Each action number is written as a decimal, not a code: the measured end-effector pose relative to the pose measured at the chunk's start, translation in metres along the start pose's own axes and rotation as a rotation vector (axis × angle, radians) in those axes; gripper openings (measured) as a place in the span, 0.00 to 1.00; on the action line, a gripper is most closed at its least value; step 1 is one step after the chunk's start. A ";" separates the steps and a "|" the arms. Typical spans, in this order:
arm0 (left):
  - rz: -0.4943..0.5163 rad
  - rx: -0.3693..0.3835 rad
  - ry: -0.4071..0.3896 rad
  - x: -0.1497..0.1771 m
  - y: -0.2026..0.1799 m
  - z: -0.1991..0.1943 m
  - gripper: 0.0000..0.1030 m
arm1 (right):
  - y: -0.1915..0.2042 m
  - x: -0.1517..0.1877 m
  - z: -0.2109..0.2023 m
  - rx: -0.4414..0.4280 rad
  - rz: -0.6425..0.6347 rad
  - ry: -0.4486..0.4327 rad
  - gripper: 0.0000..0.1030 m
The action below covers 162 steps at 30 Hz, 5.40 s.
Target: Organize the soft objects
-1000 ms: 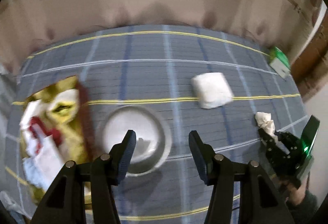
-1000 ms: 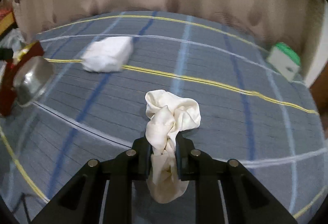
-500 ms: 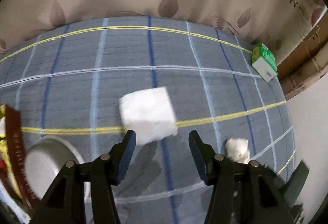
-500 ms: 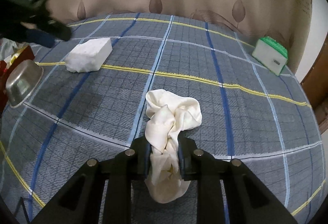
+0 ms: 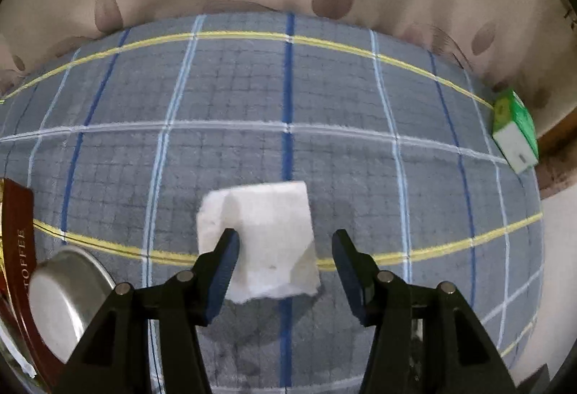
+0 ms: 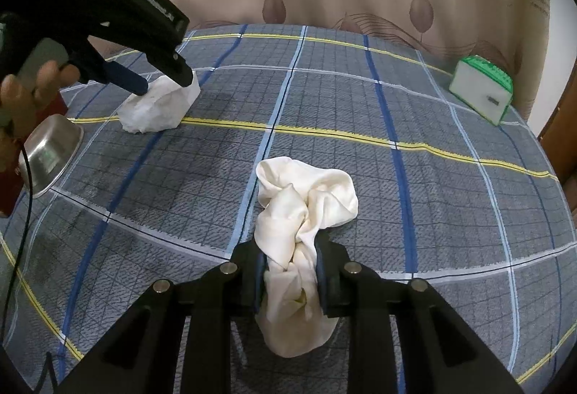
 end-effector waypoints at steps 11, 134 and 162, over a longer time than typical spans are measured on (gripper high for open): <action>0.090 -0.057 -0.072 -0.005 -0.006 0.011 0.67 | 0.000 0.000 0.001 -0.007 0.004 0.000 0.23; 0.070 -0.298 -0.283 0.119 0.283 -0.256 0.68 | -0.003 0.001 0.000 0.017 -0.022 0.000 0.29; -0.151 -0.152 -0.242 0.038 0.369 -0.162 0.68 | -0.005 0.001 0.002 0.026 -0.010 0.002 0.35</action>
Point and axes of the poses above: each gripper's, at about its wrist camera, not at the fingertips, and z roughly the way its jaws point, y to its left, x to its underside, the point moved 7 cm from there along z, roughly the way its jaws point, and after that the axes turned 2 degrees about -z, right-handed, at the moved point
